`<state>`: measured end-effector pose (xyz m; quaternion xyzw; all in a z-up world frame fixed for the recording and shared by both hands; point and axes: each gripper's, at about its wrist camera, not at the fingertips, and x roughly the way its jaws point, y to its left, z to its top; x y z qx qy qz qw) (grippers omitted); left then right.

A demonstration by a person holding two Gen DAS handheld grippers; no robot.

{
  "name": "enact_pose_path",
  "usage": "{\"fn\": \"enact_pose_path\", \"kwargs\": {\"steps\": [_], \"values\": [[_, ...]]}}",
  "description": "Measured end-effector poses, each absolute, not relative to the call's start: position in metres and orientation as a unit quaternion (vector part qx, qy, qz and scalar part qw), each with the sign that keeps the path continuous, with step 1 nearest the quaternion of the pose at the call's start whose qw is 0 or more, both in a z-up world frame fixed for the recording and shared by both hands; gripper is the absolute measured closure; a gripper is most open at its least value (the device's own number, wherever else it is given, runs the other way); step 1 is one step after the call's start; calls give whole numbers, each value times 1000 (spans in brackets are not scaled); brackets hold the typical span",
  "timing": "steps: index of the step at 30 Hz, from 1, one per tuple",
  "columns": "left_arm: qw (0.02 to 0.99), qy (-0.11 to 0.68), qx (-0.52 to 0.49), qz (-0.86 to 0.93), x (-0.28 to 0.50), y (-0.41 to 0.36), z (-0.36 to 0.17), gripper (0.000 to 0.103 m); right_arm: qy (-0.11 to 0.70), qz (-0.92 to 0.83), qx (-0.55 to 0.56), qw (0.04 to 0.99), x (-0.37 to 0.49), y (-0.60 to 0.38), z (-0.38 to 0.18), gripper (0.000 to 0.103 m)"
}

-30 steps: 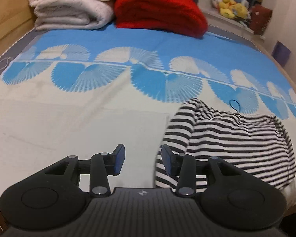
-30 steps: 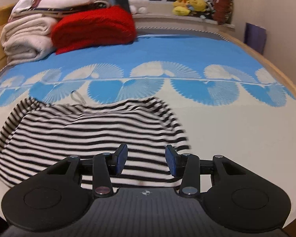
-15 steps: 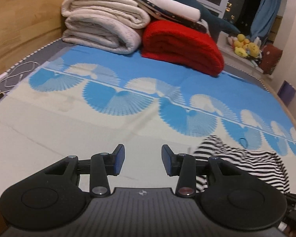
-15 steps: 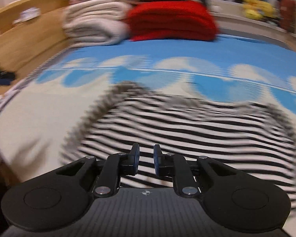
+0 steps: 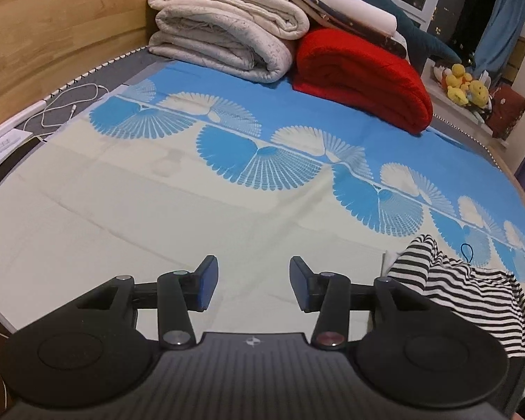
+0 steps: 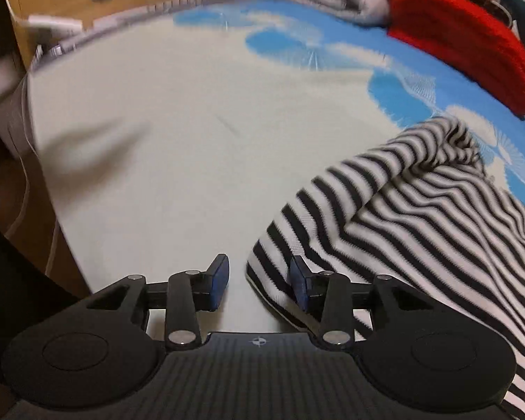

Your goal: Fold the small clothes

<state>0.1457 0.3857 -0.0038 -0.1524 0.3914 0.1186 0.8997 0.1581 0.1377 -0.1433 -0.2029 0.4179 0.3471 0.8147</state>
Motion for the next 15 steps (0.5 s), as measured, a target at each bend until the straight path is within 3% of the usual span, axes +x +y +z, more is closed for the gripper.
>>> {"fn": "enact_pose_path", "kwargs": {"steps": [2, 5, 7, 9, 14, 15], "values": [[900, 391, -149, 118, 145, 387, -4, 53, 402, 354, -231, 812, 155, 145, -147, 55], [901, 392, -147, 117, 146, 387, -4, 53, 376, 359, -285, 805, 141, 153, -152, 53], [902, 390, -145, 117, 145, 387, -3, 53, 360, 356, -302, 807, 137, 155, -154, 58], [902, 390, -146, 116, 145, 388, -3, 53, 348, 338, -315, 816, 135, 151, -154, 76], [902, 390, -144, 115, 146, 386, -3, 53, 323, 322, -358, 815, 131, 150, -161, 76], [902, 391, -143, 115, 147, 385, -2, 53, 320, 320, -365, 814, 130, 152, -162, 81]]}}
